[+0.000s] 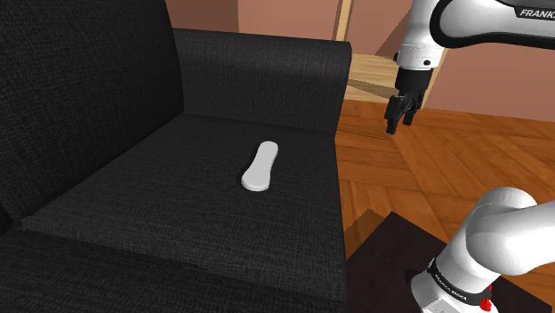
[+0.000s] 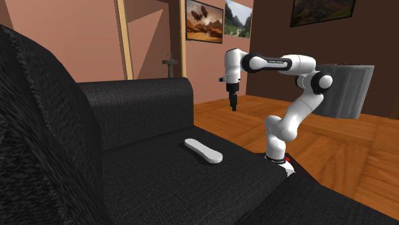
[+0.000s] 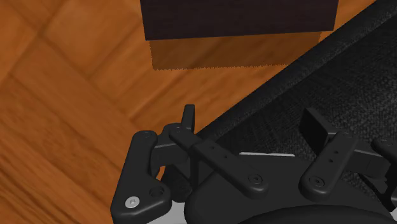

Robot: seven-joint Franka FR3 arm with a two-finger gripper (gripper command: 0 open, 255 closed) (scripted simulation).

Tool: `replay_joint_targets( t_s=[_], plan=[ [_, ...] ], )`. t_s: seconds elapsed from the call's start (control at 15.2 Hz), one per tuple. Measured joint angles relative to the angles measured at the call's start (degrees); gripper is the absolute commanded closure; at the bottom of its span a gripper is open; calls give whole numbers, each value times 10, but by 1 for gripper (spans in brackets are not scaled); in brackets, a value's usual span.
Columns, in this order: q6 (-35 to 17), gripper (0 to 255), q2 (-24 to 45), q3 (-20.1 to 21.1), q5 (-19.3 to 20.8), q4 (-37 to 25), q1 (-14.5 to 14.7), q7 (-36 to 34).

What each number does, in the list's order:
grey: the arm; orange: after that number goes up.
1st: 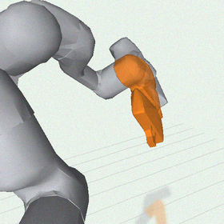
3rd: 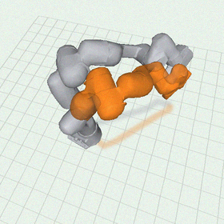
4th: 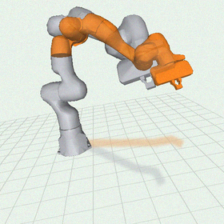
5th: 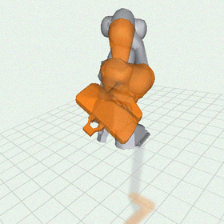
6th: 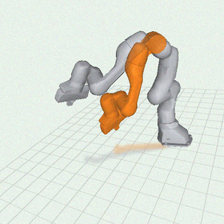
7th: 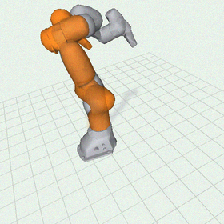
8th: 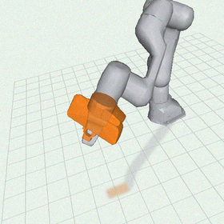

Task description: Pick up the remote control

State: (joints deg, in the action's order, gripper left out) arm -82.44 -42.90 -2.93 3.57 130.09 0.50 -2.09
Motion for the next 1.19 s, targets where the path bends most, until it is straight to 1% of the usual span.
replay_joint_targets(
  t_s=[0.07,0.2,0.26,0.53,0.86,1.06,1.19],
  plan=[
    [0,0,0,0,0,0,0,0],
    [-7,0,3,15,-14,3,0,-28],
    [-14,0,1,25,-24,10,0,-48],
    [-41,0,23,80,-71,6,1,-147],
    [-86,0,65,141,-115,-9,-2,-263],
    [-112,0,104,182,-136,-35,-5,-339],
    [-135,0,137,207,-143,-54,-10,-386]
  ],
)
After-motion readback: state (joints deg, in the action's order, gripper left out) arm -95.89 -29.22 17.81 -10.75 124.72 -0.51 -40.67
